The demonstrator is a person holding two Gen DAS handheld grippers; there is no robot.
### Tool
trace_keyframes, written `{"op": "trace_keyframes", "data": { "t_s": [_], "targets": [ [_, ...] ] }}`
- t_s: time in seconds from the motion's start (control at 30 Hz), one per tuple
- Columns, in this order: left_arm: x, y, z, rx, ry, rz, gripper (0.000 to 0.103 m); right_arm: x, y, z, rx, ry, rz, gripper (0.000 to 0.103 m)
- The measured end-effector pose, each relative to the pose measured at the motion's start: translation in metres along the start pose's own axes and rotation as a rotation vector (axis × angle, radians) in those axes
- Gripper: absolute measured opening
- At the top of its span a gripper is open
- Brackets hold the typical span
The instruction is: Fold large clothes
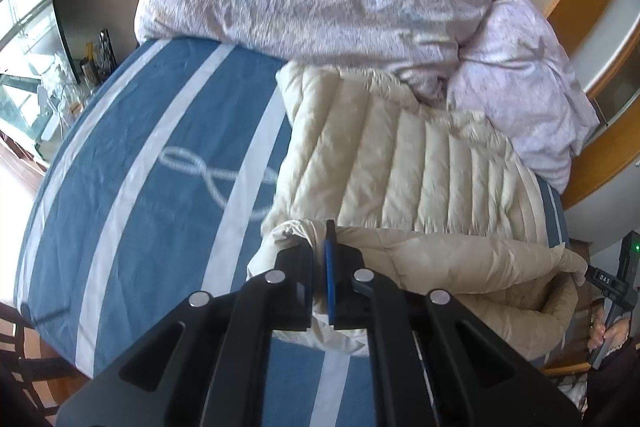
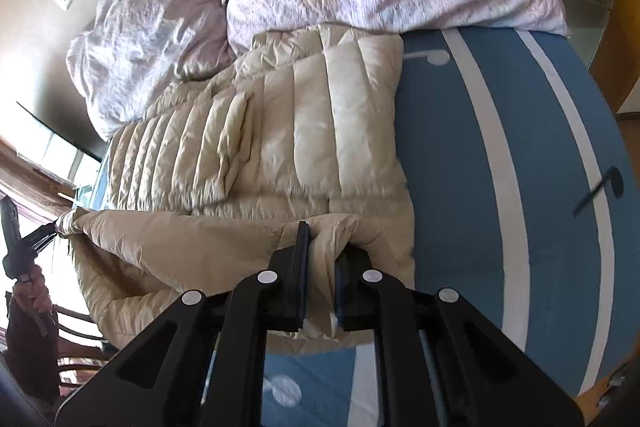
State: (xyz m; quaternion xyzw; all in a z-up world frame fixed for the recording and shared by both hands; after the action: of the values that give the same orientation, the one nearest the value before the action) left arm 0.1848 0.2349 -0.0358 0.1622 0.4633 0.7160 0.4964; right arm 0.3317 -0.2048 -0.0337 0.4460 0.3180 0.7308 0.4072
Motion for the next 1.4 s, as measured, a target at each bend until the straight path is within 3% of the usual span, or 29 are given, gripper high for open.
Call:
{"op": "trace_keyframes", "data": {
  "t_s": [0.63, 1.1, 1.23, 1.3, 1.37, 1.4],
  "targets": [
    [-0.031, -0.05, 0.103, -0.064, -0.056, 0.106, 0.005, -0.002, -0.043, 0.106, -0.06, -0.082, -0.024, 0.011],
    [-0.019, -0.124, 0.15, -0.004, 0.045, 0.148, 0.006, -0.009, -0.1, 0.168, -0.078, -0.205, -0.045, 0.011],
    [-0.011, -0.15, 0.158, 0.03, 0.1, 0.146, 0.014, -0.015, -0.117, 0.183, -0.062, -0.261, -0.016, 0.03],
    [-0.006, -0.155, 0.163, 0.032, 0.14, 0.131, 0.03, -0.018, -0.112, 0.19, -0.074, -0.291, 0.021, 0.037],
    [-0.003, -0.152, 0.171, 0.007, 0.157, 0.126, 0.052, -0.02, -0.098, 0.195, -0.111, -0.289, 0.044, 0.054],
    [-0.002, -0.146, 0.175, -0.017, 0.147, 0.14, 0.058, -0.02, -0.089, 0.196, -0.135, -0.275, 0.039, 0.058]
  ]
}}
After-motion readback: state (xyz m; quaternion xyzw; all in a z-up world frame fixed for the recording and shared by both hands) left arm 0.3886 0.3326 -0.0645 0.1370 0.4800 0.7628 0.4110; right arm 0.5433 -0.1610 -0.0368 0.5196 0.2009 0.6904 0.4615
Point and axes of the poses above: each gripper's, at about its wrist camera, not at the fingertips, and y roughly against the way its jaws point, x to its left, z to its top, the point moved 5 cm from there along -y, roughly the way its jaws point, and after that the axes turned 4 degrees about -y, right-handed, at the moved point
